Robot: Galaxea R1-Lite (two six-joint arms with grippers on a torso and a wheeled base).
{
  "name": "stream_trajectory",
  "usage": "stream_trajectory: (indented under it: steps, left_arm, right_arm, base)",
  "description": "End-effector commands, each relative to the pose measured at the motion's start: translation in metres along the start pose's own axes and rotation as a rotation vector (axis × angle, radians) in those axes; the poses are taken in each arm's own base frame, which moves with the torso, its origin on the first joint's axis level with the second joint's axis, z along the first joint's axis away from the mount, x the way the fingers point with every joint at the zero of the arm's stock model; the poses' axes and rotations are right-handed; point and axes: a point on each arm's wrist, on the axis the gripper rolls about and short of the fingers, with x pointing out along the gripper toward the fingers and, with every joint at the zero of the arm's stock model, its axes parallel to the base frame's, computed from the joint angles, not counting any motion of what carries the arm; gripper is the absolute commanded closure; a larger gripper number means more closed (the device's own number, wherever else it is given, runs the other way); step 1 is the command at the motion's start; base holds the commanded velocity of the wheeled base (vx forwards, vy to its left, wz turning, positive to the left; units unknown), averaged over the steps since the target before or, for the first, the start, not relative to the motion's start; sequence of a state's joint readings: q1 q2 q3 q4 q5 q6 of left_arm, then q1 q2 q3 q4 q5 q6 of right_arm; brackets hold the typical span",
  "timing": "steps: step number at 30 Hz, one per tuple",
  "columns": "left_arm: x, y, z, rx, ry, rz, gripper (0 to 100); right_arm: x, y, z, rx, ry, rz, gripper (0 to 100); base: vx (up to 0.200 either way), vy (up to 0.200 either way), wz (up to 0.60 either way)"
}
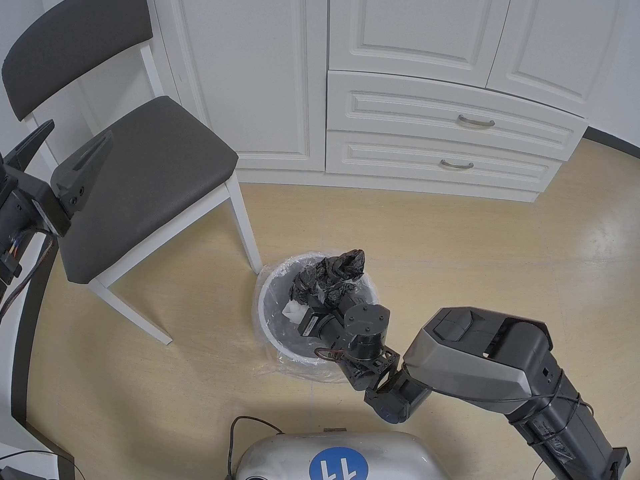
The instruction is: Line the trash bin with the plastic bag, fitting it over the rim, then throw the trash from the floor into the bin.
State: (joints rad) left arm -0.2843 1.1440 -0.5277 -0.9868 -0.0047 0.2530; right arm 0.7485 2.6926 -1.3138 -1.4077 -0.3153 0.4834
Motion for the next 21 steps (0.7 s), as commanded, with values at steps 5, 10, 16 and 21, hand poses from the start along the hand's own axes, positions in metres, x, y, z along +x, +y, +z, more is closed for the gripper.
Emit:
stream_trajectory:
  steps: [5,10,16,21]
  left_arm:
    - [0.0,-0.001,-0.002,-0.001,0.006,-0.004,0]
    - [0.0,-0.001,-0.002,0.0,0.006,-0.005,0]
    - [0.0,-0.001,-0.002,0.0,0.006,-0.009,0]
    - [0.0,-0.001,-0.002,0.0,0.007,-0.007,0]
  right_arm:
    - [0.001,-0.014,-0.028,-0.022,0.038,-0.017,100]
    - [0.003,-0.019,-0.025,-0.066,0.031,-0.029,100]
    - [0.008,-0.022,-0.014,-0.169,-0.013,-0.047,100]
    - [0.011,-0.034,-0.011,-0.301,-0.031,-0.122,100]
  base:
    - [0.0,0.0,0.0]
    - [0.0,0.0,0.0]
    - [0.0,0.0,0.0]
    - [0.0,0.0,0.0]
